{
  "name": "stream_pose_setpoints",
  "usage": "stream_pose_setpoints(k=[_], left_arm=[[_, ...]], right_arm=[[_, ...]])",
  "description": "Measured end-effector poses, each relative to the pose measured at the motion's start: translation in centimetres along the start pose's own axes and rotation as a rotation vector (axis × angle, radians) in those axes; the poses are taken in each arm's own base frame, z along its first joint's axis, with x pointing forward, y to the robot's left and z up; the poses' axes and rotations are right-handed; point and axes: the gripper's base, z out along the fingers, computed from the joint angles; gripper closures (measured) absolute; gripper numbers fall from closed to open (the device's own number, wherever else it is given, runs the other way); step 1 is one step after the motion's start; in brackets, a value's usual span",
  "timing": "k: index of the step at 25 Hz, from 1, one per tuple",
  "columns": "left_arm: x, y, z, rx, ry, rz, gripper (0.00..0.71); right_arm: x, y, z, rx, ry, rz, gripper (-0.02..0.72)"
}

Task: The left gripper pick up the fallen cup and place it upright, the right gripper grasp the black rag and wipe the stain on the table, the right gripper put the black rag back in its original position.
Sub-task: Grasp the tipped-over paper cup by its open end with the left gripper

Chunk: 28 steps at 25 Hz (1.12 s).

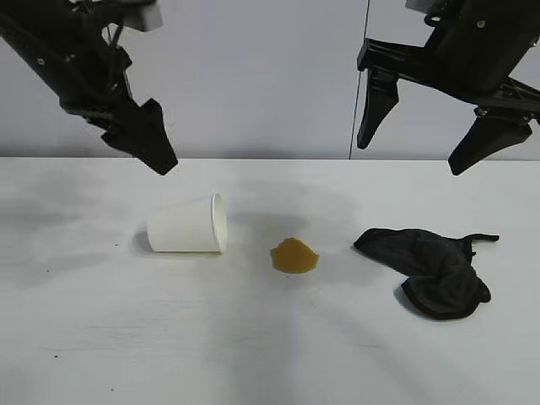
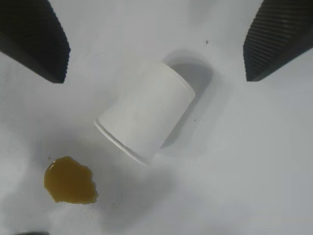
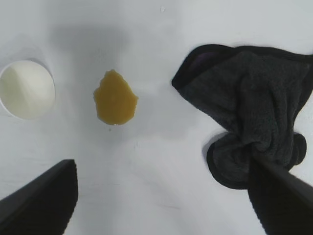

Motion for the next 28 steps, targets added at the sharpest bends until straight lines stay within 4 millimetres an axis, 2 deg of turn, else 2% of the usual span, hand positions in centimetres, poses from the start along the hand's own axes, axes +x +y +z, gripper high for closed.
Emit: stream_pose_setpoints(k=[3, 9, 13, 19, 22, 28], left_arm=[[-0.1, -0.5, 1.9, -0.001, 0.058, 0.084, 0.016], [-0.7, -1.5, 4.4, -0.006, 0.061, 0.159, 0.016], [-1.6, -2.8, 5.1, -0.002, 0.048, 0.302, 0.016], [-2.3, -3.1, 5.1, -0.029, 0.016, 0.34, 0.016], [-2.1, -3.2, 5.7, -0.019, 0.027, 0.34, 0.016], [-1.0, -3.3, 8.3, 0.015, 0.067, 0.35, 0.016]], right_arm=[[0.0, 0.0, 0.0, 0.0, 0.0, -0.004, 0.051], [0.0, 0.0, 0.0, 0.0, 0.0, -0.013, 0.051], [0.0, 0.0, 0.0, 0.0, 0.0, -0.019, 0.051], [0.1, 0.0, 0.0, 0.002, 0.007, -0.024, 0.051], [0.1, 0.0, 0.0, 0.002, 0.008, -0.029, 0.051], [0.2, -0.1, 0.0, 0.006, 0.024, -0.031, 0.051]])
